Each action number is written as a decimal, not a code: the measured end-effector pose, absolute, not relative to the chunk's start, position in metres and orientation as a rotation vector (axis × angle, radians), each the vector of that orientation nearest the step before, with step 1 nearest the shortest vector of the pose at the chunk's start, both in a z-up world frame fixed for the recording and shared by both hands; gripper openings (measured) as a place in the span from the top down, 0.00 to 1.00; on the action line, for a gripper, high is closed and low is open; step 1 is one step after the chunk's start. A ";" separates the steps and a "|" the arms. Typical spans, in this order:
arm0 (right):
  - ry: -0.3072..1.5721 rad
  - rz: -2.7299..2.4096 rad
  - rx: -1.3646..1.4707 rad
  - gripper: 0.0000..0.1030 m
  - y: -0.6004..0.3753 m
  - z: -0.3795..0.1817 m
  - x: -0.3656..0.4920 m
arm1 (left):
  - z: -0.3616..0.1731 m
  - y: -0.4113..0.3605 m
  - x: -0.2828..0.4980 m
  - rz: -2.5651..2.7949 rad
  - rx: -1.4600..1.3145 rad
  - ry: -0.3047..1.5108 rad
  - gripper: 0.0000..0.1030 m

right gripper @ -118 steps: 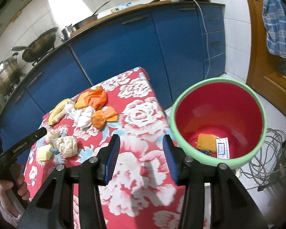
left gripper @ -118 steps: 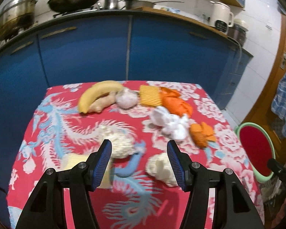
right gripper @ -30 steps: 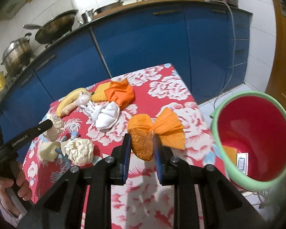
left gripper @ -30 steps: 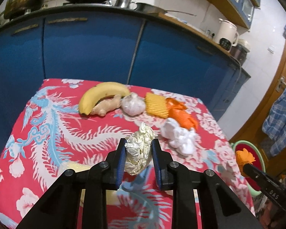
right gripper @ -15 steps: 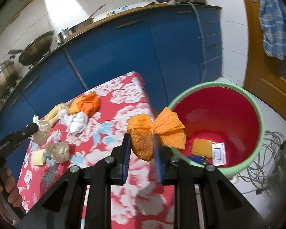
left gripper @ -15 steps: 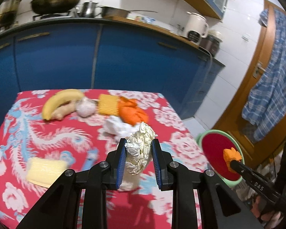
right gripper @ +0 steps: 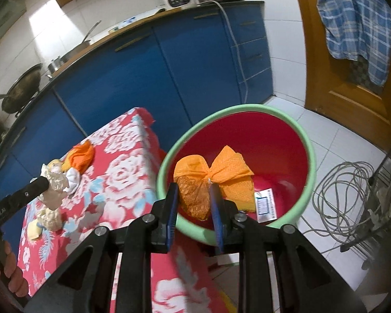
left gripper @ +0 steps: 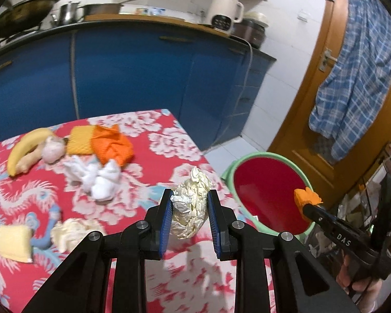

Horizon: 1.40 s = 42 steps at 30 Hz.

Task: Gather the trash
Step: 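Carry the cauliflower and orange bow over the red bucket and release both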

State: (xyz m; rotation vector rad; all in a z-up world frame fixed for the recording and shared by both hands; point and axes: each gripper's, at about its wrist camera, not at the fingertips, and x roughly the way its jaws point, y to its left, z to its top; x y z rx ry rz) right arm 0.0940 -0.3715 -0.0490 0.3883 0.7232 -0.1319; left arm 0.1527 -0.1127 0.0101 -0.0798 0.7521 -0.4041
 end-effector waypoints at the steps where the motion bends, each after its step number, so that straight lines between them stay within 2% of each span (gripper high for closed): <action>1: 0.726 -0.138 0.390 0.73 -0.373 -0.050 0.094 | 0.009 -0.118 0.154 -0.412 -0.074 0.756 0.74; 10: 0.746 -0.177 0.418 0.70 -0.399 -0.067 0.096 | 0.002 -0.166 0.160 -0.470 -0.010 0.774 0.74; 18: 0.735 -0.180 0.459 0.61 -0.417 -0.069 0.093 | -0.008 -0.200 0.166 -0.508 0.043 0.798 0.74; 31: 0.712 -0.203 0.479 0.59 -0.431 -0.064 0.077 | -0.030 -0.250 0.171 -0.585 0.109 0.827 0.73; 34: 0.704 -0.214 0.489 0.59 -0.435 -0.063 0.073 | -0.032 -0.258 0.171 -0.595 0.118 0.823 0.69; 36: 0.701 -0.220 0.491 0.59 -0.437 -0.063 0.071 | -0.032 -0.260 0.171 -0.598 0.115 0.824 0.59; 42: 0.700 -0.224 0.495 0.59 -0.438 -0.063 0.069 | -0.032 -0.259 0.171 -0.595 0.100 0.832 0.55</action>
